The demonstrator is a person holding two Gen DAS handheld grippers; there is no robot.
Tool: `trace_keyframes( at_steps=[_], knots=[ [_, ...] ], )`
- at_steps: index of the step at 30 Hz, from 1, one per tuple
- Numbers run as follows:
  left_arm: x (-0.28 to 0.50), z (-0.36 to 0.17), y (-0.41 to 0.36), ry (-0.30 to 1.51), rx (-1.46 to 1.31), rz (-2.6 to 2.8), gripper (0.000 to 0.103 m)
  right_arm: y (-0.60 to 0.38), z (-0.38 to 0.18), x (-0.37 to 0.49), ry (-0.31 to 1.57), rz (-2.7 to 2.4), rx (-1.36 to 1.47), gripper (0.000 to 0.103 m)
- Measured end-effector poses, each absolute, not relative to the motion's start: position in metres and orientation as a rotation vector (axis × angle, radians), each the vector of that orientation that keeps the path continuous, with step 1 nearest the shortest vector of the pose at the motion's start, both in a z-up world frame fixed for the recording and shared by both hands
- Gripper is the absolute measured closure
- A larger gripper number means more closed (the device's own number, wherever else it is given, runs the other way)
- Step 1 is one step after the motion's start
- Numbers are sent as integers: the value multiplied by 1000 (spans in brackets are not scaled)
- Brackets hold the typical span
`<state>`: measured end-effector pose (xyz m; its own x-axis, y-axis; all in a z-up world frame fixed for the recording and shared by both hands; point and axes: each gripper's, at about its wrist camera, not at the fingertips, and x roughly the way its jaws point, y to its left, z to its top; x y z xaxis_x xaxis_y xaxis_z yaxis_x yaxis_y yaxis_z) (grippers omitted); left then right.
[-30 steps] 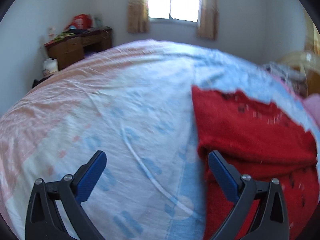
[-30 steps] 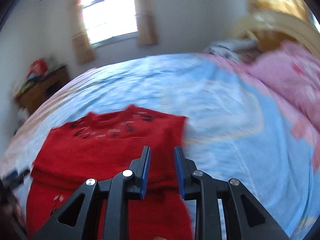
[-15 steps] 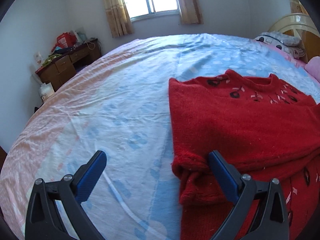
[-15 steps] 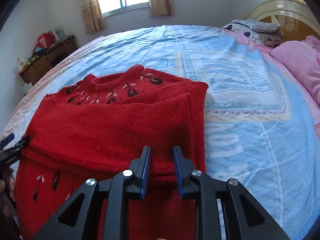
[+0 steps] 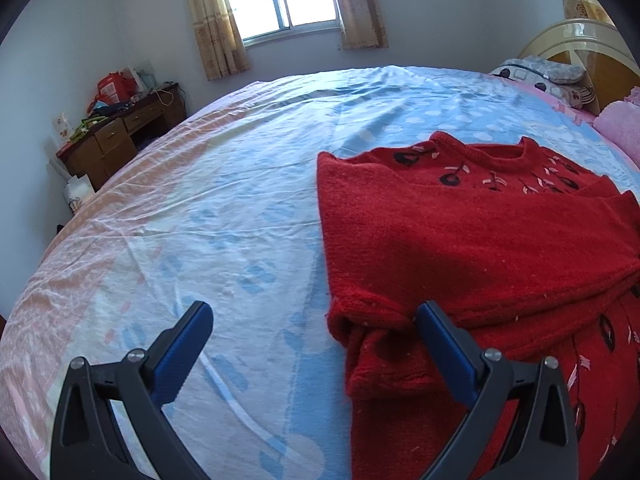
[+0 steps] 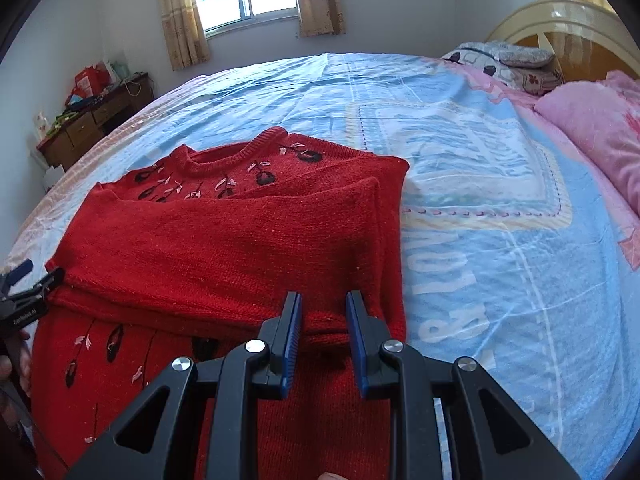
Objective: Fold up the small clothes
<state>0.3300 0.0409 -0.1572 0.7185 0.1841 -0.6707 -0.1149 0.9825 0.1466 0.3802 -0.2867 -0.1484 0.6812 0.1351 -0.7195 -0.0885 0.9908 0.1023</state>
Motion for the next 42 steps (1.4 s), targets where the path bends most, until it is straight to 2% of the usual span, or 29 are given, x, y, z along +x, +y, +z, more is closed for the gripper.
trace_keyframes(
  at_steps=[12,19,27,28,30,32,42],
  knots=[
    [322,-157,36,770,120,143,0,-280,-147,367,741,112,24,78],
    [300,-152,41,776,83,112,0,-276,-143,343,752,117,16,62],
    [264,-136,36,754,82,63,0,-263,-136,303,772,164,23,60],
    [259,-135,35,757,81,53,0,-261,-135,297,779,174,15,59],
    [247,-132,34,757,84,37,0,-255,-133,282,782,208,-6,45],
    [235,-129,31,750,101,26,0,-251,-133,269,777,227,-27,42],
    [201,-129,22,774,137,-30,0,-252,-143,230,844,260,-7,42]
  ],
)
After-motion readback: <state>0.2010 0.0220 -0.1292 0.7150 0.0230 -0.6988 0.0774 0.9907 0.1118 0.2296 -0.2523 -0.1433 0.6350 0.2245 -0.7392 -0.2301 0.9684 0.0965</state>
